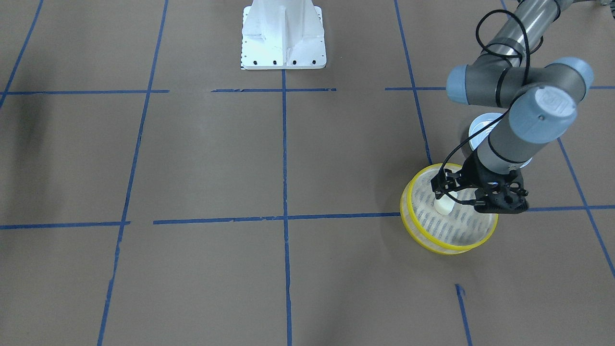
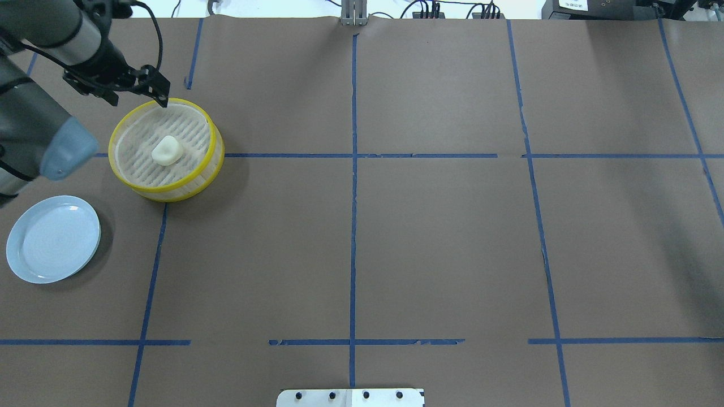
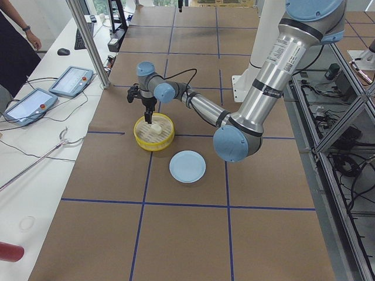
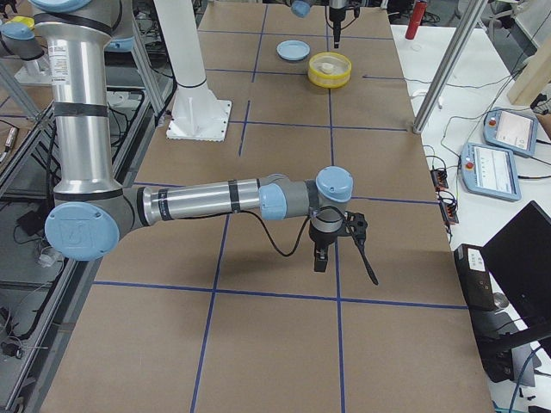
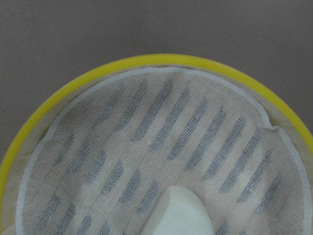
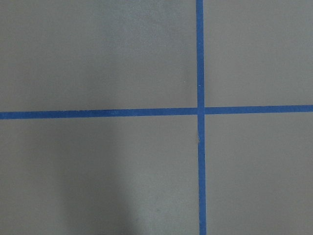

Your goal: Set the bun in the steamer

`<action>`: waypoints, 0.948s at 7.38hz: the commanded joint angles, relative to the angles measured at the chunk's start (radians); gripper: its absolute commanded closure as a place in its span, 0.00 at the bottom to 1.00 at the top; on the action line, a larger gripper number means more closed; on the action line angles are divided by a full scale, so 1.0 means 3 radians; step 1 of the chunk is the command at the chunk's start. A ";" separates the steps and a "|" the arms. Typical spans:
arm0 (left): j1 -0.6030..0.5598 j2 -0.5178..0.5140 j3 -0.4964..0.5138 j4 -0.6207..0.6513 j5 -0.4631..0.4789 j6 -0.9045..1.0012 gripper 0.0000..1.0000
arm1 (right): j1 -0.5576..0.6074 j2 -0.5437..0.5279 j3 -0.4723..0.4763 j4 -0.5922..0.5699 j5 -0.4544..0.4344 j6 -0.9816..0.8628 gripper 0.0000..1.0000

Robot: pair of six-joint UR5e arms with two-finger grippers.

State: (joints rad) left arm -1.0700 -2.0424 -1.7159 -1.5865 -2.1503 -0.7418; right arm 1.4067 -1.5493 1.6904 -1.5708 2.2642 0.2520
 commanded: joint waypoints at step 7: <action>-0.1764 0.1447 -0.0101 0.0017 -0.0576 0.2792 0.00 | 0.0000 0.0000 0.0000 0.0000 0.0000 0.0004 0.00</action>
State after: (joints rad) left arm -1.5102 -1.7058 -1.8000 -1.5529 -2.2325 -0.0523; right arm 1.4067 -1.5493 1.6905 -1.5708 2.2641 0.2531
